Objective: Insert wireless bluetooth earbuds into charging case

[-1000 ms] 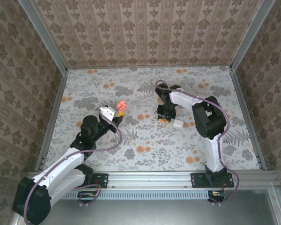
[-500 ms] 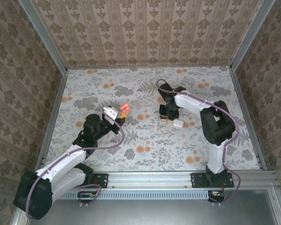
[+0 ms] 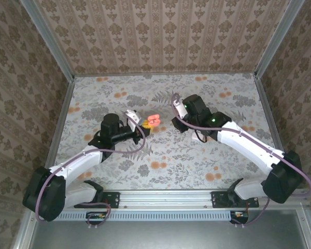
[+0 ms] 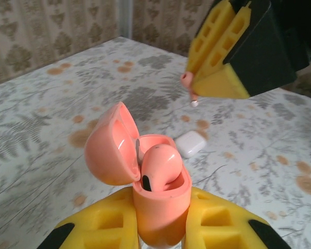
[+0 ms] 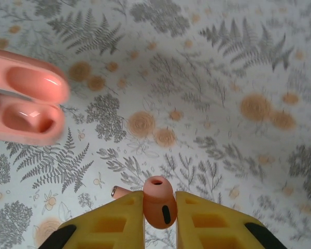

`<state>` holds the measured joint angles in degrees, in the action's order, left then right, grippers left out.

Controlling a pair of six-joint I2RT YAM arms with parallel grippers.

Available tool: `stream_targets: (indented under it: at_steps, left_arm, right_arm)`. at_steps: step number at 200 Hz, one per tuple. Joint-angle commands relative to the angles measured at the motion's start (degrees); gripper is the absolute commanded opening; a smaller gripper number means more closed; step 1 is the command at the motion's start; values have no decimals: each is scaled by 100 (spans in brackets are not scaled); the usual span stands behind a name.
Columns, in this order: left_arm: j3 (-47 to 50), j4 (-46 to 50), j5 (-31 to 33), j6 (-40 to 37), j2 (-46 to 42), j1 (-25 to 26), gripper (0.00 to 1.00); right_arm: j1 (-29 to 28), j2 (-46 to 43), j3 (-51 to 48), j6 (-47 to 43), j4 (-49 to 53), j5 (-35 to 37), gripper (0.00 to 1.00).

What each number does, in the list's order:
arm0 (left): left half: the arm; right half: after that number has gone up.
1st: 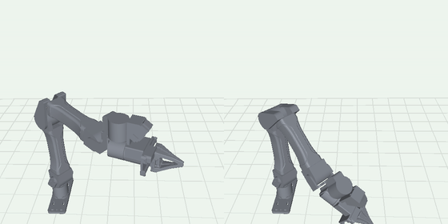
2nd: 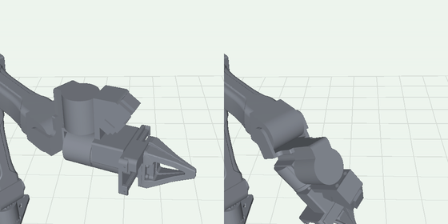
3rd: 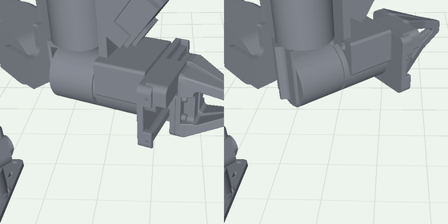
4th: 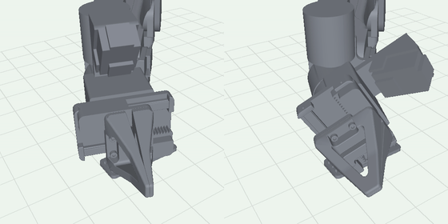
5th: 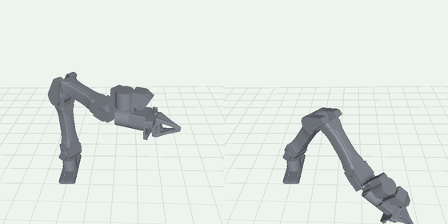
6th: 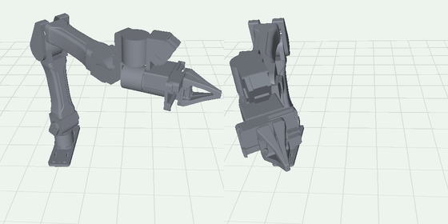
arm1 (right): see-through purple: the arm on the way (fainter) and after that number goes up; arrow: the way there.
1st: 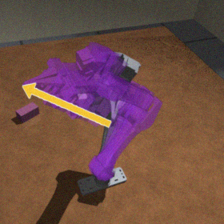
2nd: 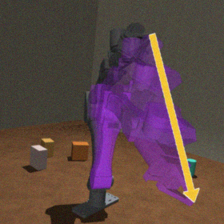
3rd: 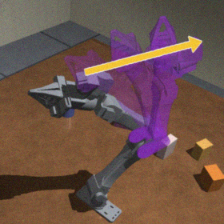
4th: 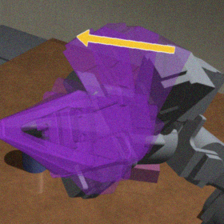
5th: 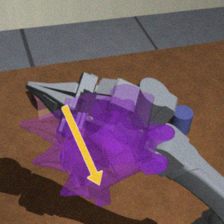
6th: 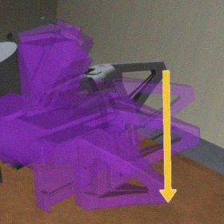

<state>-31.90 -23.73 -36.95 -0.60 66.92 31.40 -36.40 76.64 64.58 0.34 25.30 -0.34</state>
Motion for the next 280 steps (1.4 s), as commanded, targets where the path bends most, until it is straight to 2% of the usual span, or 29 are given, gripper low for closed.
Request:
stream_targets:
  at_steps: [1, 83, 131, 205, 280]
  left_arm:
    - [-309, 39, -775, 34, 105, 85, 8]
    - [-606, 210, -1177, 127, 305, 173, 8]
    - [-720, 227, -1238, 266, 366, 167, 8]
    - [-834, 324, -1231, 340, 367, 147, 8]
    - [-840, 334, -1223, 397, 315, 147, 8]
  right_arm:
    - [-192, -330, -201, -1292, -636, 98, 19]
    - [-654, -677, -231, -2978, -930, 1140, 19]
    - [-872, -572, -39, -3632, -735, 1354, 18]
    - [-1138, -344, 127, -4113, -554, 1561, 18]
    - [-1176, -222, 132, -4551, -562, 1854, 17]
